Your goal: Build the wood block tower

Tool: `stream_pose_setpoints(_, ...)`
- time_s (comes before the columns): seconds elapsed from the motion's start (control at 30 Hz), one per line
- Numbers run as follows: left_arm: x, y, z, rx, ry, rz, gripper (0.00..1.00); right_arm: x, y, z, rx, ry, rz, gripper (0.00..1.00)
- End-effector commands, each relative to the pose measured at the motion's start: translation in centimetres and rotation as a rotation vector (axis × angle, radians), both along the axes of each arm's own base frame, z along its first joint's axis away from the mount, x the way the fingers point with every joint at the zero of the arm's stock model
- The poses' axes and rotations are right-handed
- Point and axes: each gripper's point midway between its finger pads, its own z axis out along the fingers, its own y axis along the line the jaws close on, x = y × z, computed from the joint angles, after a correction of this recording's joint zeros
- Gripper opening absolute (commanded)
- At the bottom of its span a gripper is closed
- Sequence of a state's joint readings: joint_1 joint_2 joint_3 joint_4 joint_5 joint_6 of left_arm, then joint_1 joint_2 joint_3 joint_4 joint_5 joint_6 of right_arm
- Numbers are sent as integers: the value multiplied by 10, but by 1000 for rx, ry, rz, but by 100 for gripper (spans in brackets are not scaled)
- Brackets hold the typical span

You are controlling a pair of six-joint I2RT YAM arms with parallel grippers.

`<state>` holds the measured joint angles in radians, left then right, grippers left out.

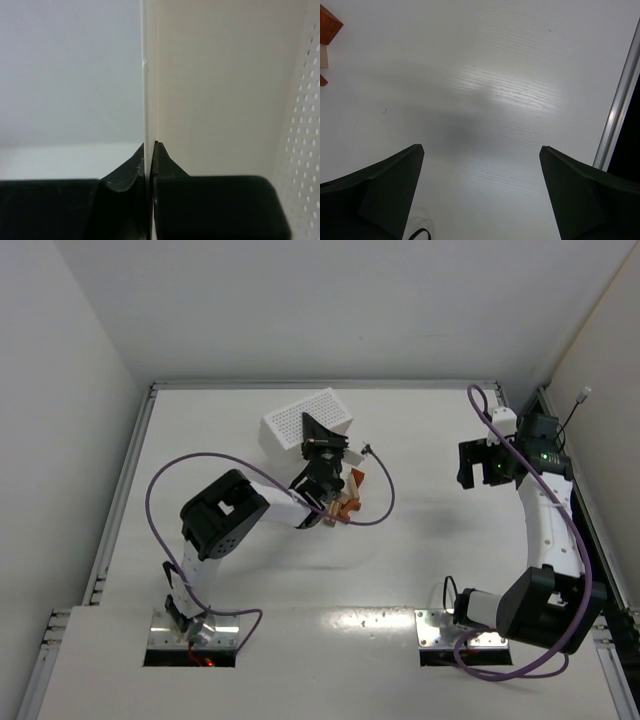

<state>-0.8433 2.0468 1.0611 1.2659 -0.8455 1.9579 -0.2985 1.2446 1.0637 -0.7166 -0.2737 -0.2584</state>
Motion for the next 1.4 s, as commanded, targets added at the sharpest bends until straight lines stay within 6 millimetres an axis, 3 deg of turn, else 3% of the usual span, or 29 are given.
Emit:
stream_pose_setpoints(0.0,-30,61,59,-466,-137,240,0,3,8,10,20,-40,27,100)
stream_pose_setpoints(0.07,-30,64,54,-624,-114,259,0,0,9,2,29,-13,26,100)
stream_pose_setpoints(0.1,-29,65,36,-544,-13,325,0,0,11,2,37,-15,33,100)
stream_pose_setpoints(0.13,-29,65,48,-601,0,336,0,3,12,-1,50,-3,39,100)
stream_pose_setpoints(0.17,-22,63,34,-794,-5,332,0,6,13,1,59,-7,47,100)
stream_pose_setpoints(0.2,-18,67,30,-842,22,368,0,7,14,-1,68,0,52,100)
stream_pose_setpoints(0.23,-16,66,39,-778,169,401,0,10,15,1,74,-5,58,100)
stream_pose_setpoints(0.27,-4,68,14,-957,187,452,0,13,19,1,96,-6,74,100)
stream_pose_setpoints(0.33,-2,71,10,-1038,379,505,0,14,23,-1,116,-4,98,100)
stream_pose_setpoints(0.43,11,100,-21,-1236,501,621,0,20,30,-4,164,7,128,100)
stream_pose_setpoints(0.53,16,108,-22,-1413,587,611,0,30,32,-2,183,-1,157,99)
stream_pose_setpoints(0.57,21,127,-19,-1458,569,637,0,30,32,-3,188,13,156,99)
stream_pose_setpoints(0.63,24,138,-19,-1516,591,645,0,37,32,-4,199,18,161,99)
stream_pose_setpoints(0.67,30,158,-22,-1543,570,675,0,41,33,0,209,13,170,99)
stream_pose_setpoints(0.77,40,177,-35,-1652,648,663,0,50,34,-5,216,30,177,99)
stream_pose_setpoints(0.8,46,201,-35,-1696,636,675,0,55,34,-1,220,20,183,97)
stream_pose_setpoints(0.87,56,219,-39,-1746,628,676,0,62,32,1,220,22,183,97)
stream_pose_setpoints(0.9,62,238,-46,-1752,623,703,0,63,35,-4,228,42,190,97)
stream_pose_setpoints(1.0,73,266,-58,-1761,634,712,0,73,36,-5,223,43,209,97)
stream_pose_setpoints(1.1,83,287,-75,-1779,667,712,0,80,40,-1,218,33,222,97)
stream_pose_setpoints(1.17,90,300,-86,-1811,682,708,3,81,45,-9,214,59,241,97)
stream_pose_setpoints(1.27,100,310,-96,-1788,699,703,5,84,50,-10,205,65,253,97)
stream_pose_setpoints(1.3,100,318,-112,-1778,719,740,7,84,48,-11,193,65,255,97)
stream_pose_setpoints(1.37,104,333,-121,-1773,704,764,7,84,51,-11,185,68,261,97)
